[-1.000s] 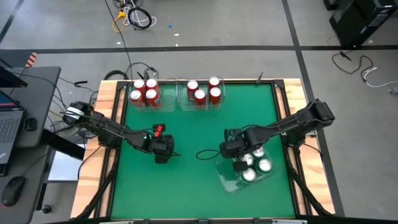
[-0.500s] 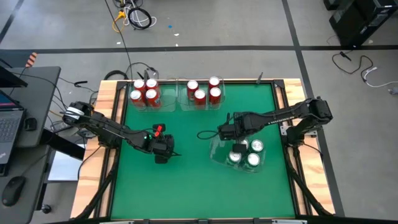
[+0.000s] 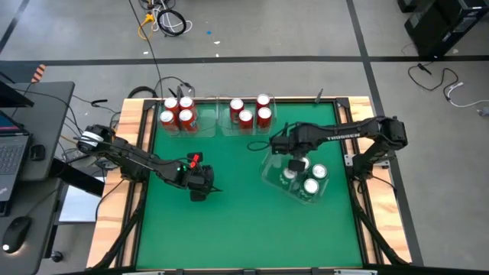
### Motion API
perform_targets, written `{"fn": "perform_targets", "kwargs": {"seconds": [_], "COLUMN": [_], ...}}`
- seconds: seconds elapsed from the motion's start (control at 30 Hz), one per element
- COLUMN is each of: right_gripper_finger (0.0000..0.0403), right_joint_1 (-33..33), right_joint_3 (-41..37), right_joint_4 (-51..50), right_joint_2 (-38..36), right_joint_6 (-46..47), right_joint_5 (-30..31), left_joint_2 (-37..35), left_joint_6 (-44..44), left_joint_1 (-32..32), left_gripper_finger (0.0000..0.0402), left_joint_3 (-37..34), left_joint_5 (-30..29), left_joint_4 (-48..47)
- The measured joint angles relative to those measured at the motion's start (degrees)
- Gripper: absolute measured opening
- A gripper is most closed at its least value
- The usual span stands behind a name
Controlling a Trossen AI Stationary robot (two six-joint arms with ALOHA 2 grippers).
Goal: Sort soda cans
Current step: Move the bottom transparent bin to the top right of the table
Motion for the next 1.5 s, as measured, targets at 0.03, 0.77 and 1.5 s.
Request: {"fn": "perform_targets", "kwargs": {"seconds": [0.03,0.77,1.5], "right_gripper_finger": [0.0057,0.0225,0.0002], "right_joint_1": [-0.7,2.2,28.5], "right_joint_3": [0.0,14.5,0.6], "right_joint_4": [0.0,1.6,20.2], "right_joint_2": [0.0,0.2,0.2], "right_joint_6": [0.0,7.0,46.8], "right_joint_5": [0.1,-16.5,-11.7], "left_joint_2": [0.0,0.0,0.0], "left_joint_6": [0.0,-0.3,-2.4], "left_joint_1": [0.0,0.0,0.0], "left_gripper_finger": [0.0001,0.0001,0.0001], "left_joint_3": [0.0,0.0,0.0], "left_joint_5": [0.0,0.0,1.6], "left_joint_4": [0.0,-0.2,-3.3]}}
